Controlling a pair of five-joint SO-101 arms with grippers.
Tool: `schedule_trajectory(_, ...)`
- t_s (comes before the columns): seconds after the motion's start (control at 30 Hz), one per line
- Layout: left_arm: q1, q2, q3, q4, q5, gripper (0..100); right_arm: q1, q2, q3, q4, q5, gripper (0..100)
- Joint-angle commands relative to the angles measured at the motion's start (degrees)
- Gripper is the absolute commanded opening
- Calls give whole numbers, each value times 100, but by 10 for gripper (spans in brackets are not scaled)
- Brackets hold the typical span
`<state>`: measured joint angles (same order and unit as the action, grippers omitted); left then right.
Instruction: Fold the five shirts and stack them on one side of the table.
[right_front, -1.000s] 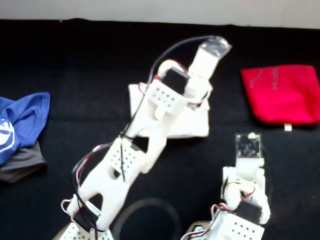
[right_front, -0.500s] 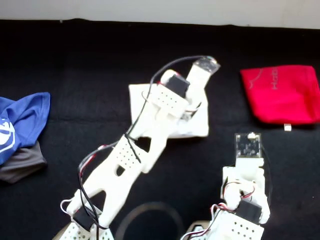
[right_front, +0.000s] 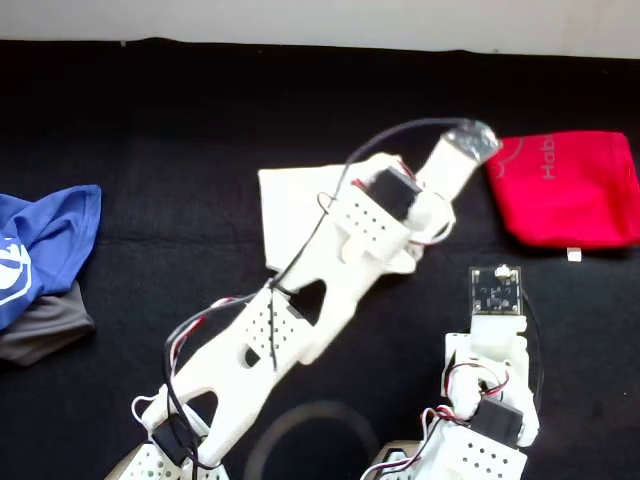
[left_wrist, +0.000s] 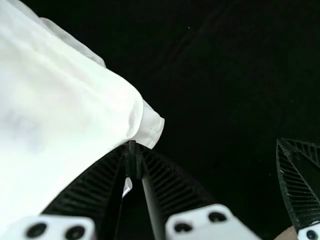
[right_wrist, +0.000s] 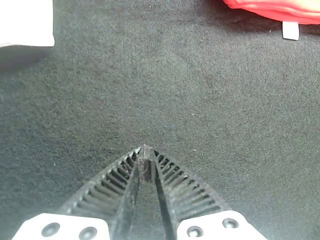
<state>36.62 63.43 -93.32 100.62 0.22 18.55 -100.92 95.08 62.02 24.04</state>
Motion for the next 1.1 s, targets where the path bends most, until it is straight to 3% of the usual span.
schedule_trajectory(0.0,-497,-505,-189,35,18,8,66,57,822,-92,18,6)
schedule_trajectory(0.2,-840,163,-189,35,18,8,66,57,822,-92,18,6)
schedule_trajectory(0.6,154,629,-189,62,26,8,66,57,822,-92,18,6)
schedule_trajectory(1.07,163,725,-145,62,35,8,66,57,822,-92,18,6)
